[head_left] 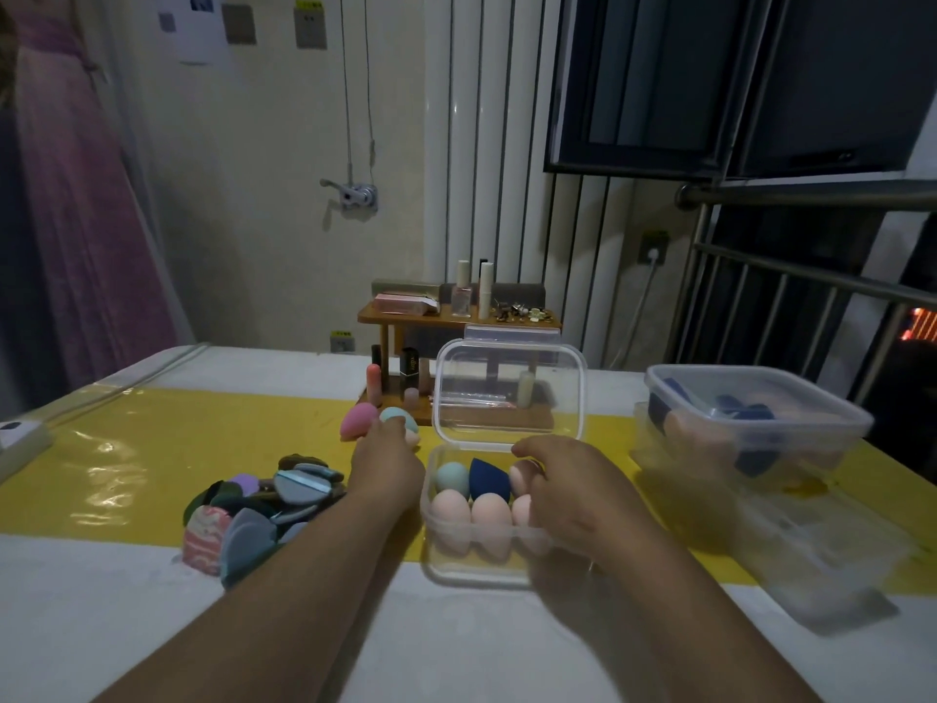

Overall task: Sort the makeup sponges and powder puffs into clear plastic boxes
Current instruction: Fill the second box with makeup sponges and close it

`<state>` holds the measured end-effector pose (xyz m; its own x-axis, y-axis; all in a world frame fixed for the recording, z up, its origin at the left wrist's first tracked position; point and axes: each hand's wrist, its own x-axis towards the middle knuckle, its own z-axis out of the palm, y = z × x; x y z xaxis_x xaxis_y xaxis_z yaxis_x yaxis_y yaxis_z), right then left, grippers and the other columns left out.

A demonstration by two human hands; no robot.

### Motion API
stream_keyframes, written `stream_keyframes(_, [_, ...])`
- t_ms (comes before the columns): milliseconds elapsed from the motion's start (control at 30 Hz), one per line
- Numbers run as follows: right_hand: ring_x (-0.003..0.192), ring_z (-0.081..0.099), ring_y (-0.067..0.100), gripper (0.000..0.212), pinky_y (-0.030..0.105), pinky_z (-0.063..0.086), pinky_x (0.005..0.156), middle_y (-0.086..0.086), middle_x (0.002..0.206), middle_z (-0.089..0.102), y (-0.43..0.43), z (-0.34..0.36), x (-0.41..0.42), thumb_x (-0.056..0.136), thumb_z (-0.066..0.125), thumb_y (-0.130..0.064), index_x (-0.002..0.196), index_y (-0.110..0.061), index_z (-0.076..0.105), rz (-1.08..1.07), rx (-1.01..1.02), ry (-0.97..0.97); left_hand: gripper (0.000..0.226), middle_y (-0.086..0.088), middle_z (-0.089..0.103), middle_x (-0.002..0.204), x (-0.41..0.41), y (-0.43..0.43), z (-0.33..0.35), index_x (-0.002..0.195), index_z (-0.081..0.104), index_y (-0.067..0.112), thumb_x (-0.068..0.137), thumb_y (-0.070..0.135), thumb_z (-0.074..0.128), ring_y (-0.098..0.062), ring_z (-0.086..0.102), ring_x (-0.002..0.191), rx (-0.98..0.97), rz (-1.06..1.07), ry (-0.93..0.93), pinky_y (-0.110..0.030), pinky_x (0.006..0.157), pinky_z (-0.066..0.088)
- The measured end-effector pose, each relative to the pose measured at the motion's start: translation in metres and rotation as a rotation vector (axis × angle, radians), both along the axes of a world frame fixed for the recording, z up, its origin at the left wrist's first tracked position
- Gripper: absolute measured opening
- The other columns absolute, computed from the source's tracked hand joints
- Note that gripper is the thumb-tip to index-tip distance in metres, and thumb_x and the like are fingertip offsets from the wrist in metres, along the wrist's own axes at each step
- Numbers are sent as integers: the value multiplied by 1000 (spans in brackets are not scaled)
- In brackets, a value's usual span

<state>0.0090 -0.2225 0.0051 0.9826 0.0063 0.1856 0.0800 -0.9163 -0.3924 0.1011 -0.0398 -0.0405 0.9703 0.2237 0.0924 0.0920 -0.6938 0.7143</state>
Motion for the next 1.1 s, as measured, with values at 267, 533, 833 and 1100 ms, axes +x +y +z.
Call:
stream_keyframes(267, [124,51,19,38,29,42,97,-5,139,56,-2,-1,1,102,42,-26,136,-30,56,5,26,0,40,-14,50,123,-4,-2,4,125,55,13,87,0,59,-23,49,93,-66,146,-158,-32,80,45])
stream_keyframes(533, [119,54,21,42,34,47,95,-4,137,58,-3,-2,-3,101,41,-27,141,-35,49,-5,33,-2,35,8,54,112,-50,-10,31,119,59,30,88,18,69,-11,53,102,-107,-156,-409,-25,79,45])
stream_keyframes(833, [102,63,1,33,40,49,93,-23,108,70,-1,1,-12,85,51,-55,117,-49,60,150,273,-109,32,16,63,95,-70,-15,26,92,56,31,74,21,82,6,55,92,-183,-398,-355,-19,70,44])
stream_keyframes(1100, [58,60,4,16,21,43,52,-7,75,62,-5,5,-11,94,56,-21,79,-26,58,15,665,-239,34,10,49,116,-69,-11,14,97,56,39,76,23,78,-12,40,112,-85,-352,-372,-27,87,36])
